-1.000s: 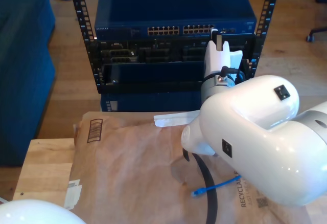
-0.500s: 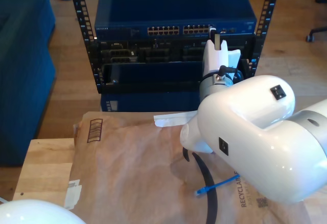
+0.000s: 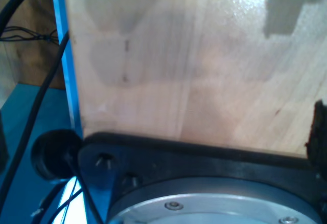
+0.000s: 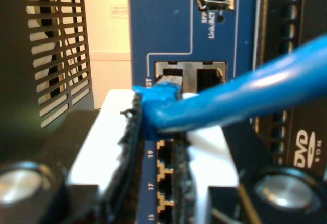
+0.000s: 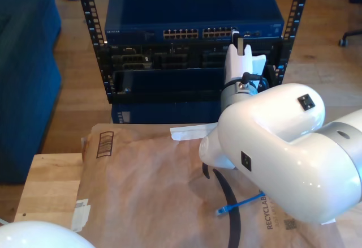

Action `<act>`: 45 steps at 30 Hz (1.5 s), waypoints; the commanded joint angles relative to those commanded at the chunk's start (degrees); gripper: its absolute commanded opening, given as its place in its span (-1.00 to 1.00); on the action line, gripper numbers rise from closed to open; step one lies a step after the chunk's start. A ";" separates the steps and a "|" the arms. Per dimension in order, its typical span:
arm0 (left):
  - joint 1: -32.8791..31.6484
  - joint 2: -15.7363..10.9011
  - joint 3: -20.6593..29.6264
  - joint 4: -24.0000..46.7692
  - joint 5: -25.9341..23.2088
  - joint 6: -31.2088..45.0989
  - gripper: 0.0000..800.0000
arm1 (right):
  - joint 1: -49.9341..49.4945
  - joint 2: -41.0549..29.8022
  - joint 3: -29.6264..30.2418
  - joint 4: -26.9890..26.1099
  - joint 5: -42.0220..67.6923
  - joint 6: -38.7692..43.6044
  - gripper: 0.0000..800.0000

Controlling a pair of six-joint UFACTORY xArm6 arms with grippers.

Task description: Grab the cable and plug it in

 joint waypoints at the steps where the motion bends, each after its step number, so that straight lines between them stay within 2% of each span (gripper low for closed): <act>1: 0.00 0.00 0.09 0.09 0.00 0.00 0.99 | -0.09 0.00 -0.26 0.00 0.09 0.00 -1.00; 45: 0.00 0.00 0.00 0.09 0.00 0.00 0.99 | -1.32 2.20 -3.69 -0.53 0.62 0.00 -1.00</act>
